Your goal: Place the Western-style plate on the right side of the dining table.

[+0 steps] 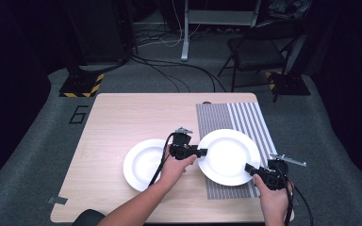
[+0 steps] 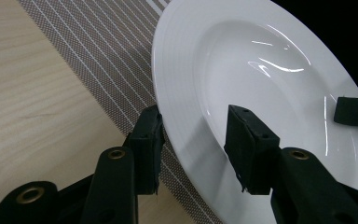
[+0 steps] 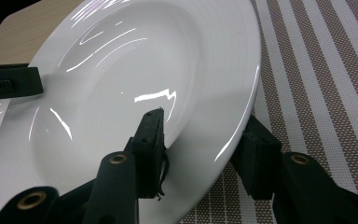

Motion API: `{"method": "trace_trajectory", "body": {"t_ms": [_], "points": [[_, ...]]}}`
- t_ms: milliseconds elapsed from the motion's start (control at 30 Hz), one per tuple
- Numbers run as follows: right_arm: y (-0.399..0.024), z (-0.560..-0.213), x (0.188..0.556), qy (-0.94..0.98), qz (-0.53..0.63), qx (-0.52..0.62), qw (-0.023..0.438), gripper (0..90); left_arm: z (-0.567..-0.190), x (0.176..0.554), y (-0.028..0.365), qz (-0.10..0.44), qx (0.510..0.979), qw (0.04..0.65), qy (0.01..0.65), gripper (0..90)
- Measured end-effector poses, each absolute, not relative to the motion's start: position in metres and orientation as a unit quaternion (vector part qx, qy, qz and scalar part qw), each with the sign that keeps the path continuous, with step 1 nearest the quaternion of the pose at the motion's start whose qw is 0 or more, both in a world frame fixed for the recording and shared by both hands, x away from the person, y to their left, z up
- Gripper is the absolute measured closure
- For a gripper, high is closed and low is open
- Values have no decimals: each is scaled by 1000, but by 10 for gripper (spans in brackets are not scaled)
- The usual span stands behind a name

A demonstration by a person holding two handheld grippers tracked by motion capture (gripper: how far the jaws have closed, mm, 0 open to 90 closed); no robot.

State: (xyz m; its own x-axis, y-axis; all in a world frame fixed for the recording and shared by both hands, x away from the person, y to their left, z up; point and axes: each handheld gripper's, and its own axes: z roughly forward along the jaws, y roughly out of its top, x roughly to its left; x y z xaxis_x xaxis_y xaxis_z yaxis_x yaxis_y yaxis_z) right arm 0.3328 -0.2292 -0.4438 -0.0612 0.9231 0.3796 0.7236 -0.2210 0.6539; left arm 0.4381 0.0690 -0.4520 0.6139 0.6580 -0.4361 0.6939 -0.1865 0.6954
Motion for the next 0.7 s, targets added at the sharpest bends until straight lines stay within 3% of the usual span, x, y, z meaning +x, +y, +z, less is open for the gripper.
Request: {"method": "trace_trajectory", "body": {"t_ms": [700], "points": [[-233,-439,360,616,399,668,123,564,-448,462,67,-20,764,463,449,575]]}}
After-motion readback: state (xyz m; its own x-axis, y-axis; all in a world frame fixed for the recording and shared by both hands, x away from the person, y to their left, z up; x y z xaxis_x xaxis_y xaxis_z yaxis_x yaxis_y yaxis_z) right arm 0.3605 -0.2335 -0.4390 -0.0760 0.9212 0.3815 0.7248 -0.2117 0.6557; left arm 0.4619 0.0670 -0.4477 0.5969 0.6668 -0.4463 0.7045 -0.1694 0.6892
